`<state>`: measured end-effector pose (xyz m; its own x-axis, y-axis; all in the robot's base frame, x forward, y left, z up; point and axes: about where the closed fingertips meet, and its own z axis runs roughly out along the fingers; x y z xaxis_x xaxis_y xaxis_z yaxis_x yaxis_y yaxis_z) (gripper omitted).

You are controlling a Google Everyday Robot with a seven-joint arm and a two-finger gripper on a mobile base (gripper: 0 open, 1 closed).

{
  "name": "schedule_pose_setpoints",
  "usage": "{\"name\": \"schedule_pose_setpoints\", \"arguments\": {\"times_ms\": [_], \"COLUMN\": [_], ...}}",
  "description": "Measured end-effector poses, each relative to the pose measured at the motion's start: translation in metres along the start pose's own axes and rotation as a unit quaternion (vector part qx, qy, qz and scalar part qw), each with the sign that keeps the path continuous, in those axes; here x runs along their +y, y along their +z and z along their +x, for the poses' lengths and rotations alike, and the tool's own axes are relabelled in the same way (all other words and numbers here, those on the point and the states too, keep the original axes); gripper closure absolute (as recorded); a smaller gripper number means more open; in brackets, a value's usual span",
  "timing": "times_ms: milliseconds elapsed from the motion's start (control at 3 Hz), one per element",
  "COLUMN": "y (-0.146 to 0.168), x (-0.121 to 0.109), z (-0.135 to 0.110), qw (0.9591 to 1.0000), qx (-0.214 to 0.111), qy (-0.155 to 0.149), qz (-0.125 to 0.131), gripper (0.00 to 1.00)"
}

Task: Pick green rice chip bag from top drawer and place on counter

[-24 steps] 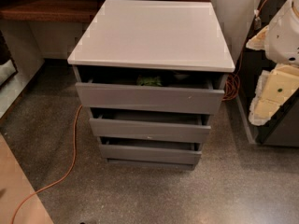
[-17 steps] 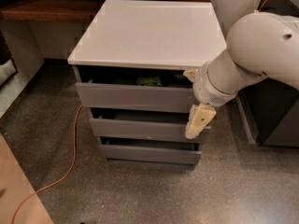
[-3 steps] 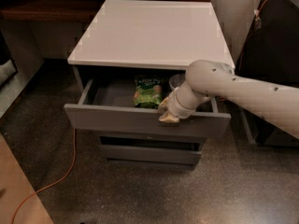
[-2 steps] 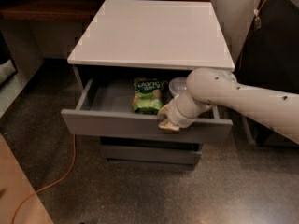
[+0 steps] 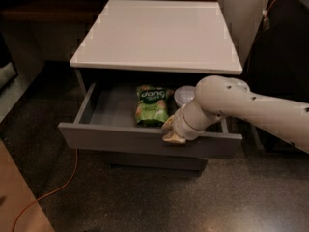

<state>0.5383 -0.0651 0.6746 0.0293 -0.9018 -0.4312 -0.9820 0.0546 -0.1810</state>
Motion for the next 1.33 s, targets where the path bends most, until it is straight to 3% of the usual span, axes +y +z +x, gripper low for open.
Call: {"name": "schedule_pose_setpoints", "arguments": {"times_ms": [667,1000,1333], "y": [-0.005,-0.008,-0.021], "x": [0.004,0.020,0.034], "z": [-0.004,-0.010,-0.017], "qw": [1.0000,1.0000,1.0000], "qx": [-0.001,-0.003,-0.002], "qy": [0.000,-0.002,0.003], "qz": [-0.001,-0.007,0.001], "gripper": [1.00,1.00,0.82]}}
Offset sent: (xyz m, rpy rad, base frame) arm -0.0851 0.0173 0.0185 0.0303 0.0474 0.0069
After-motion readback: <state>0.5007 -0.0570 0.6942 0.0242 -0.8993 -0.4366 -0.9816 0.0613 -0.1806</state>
